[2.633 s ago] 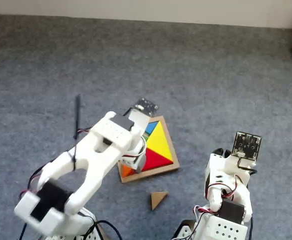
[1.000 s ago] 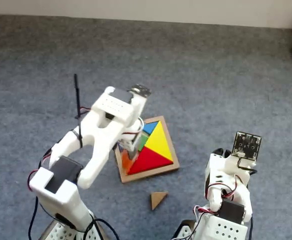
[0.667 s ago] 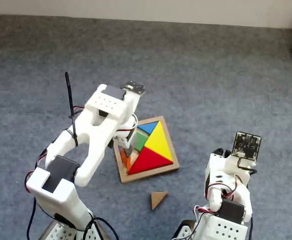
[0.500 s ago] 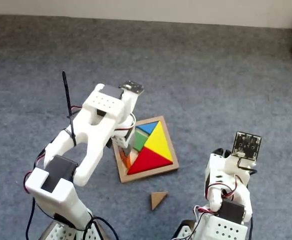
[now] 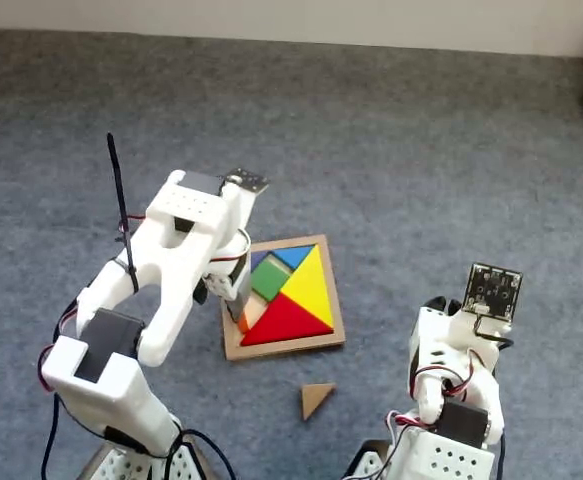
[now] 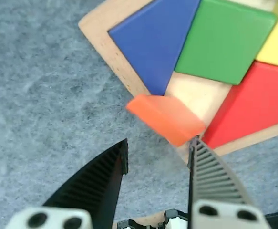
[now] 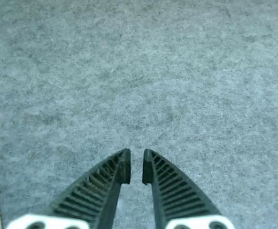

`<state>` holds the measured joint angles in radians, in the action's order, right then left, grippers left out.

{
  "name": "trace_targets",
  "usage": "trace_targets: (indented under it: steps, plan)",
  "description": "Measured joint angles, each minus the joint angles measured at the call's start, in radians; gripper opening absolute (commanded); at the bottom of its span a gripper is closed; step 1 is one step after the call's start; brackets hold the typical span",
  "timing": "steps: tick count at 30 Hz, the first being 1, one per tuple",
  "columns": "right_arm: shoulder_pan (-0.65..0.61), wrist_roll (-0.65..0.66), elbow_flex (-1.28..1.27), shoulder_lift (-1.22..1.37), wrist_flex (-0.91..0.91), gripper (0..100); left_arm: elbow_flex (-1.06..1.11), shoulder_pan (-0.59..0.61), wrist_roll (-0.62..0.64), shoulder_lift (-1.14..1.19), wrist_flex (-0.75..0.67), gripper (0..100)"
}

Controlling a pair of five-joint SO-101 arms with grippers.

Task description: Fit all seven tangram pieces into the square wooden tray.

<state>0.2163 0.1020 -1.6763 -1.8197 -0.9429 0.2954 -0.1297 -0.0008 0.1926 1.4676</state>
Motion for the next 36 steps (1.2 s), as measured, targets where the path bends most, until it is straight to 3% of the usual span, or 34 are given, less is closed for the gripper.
trace_targets:
  steps: [15, 31, 36]
  plan:
    - [0.0, 0.0, 0.0, 0.0, 0.0, 5.4, 0.017, 0.069, -0.002, -0.009, -0.009, 21]
    - [0.0, 0.0, 0.0, 0.0, 0.0, 5.4, 0.212, 0.029, -0.003, -0.488, -0.011, 21]
    - [0.0, 0.0, 0.0, 0.0, 0.0, 5.4, 0.293, 0.097, 0.107, -0.499, -0.087, 23]
